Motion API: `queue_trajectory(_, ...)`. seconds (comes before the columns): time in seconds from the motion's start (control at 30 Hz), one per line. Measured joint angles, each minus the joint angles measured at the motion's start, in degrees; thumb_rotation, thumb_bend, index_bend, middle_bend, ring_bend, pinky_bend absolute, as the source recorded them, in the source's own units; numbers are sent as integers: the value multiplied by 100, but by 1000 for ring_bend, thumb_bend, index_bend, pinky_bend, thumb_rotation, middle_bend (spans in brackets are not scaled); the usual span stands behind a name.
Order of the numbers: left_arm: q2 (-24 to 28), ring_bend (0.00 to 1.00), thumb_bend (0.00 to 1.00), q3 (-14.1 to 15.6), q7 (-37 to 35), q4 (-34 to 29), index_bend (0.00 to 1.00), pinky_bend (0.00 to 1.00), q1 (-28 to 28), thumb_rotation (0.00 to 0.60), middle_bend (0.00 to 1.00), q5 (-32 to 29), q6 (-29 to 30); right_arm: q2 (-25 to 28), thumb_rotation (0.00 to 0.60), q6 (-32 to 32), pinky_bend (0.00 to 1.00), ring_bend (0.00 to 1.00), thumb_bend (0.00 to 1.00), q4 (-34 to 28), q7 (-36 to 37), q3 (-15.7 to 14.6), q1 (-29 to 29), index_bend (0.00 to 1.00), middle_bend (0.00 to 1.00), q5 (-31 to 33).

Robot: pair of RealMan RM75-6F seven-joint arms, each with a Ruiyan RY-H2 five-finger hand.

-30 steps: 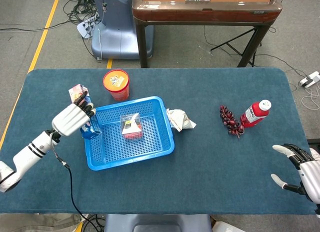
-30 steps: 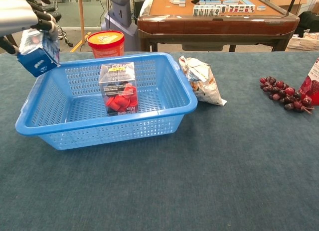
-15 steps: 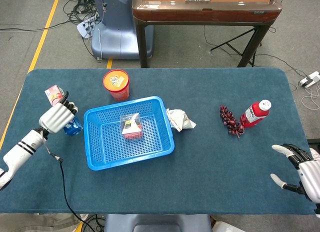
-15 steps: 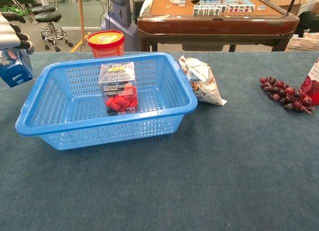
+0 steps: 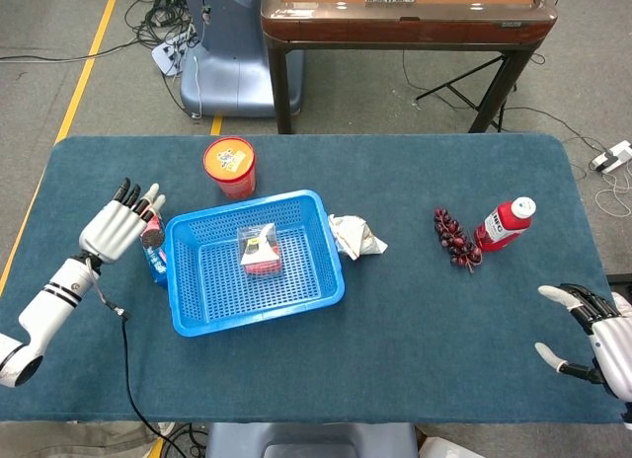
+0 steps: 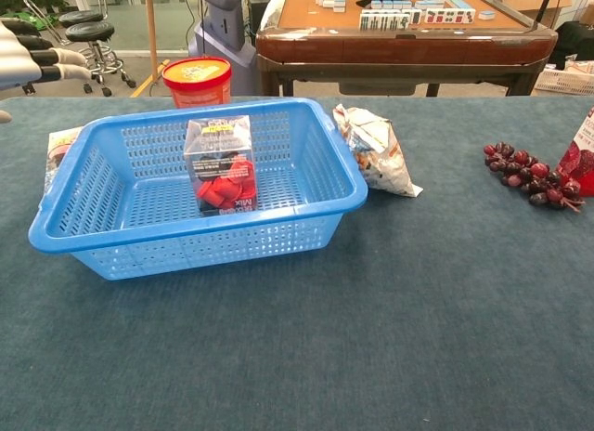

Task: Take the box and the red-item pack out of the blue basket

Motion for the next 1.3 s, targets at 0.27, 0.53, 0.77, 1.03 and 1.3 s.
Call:
queue_trajectory(0.27, 448, 141, 288, -230, -848, -1400, 11, 109, 44, 600, 52, -133, 210, 13, 600, -33, 239, 169, 205, -32, -43, 7, 21, 211, 259, 2)
queue_trajectory(0.53, 845, 135, 272, -326, -1546, -2760, 0, 108, -253, 600, 49, -129, -263, 9, 600, -53, 239, 169, 205, -33, -46, 10, 37, 212, 259, 0)
queue_trajectory(0.77, 508, 109, 272, -359, -1083, -2761, 0, 108, -588, 600, 27, -196, -671, 12, 600, -52, 239, 169, 206, -52, -74, 4, 31, 212, 259, 2)
queue_trajectory(1.03, 102, 99, 272, -477, -581, -2494, 0, 108, -1017, 600, 18, -625, -1133, 17, 600, -63, 239, 169, 206, -66, -75, -5, 22, 212, 259, 22)
queue_trajectory(1.3, -270, 100, 272, -408, -459, -1901, 0, 103, -1289, 600, 17, -329, -1146, 14, 600, -79, 239, 169, 206, -43, -63, 3, 25, 212, 259, 53)
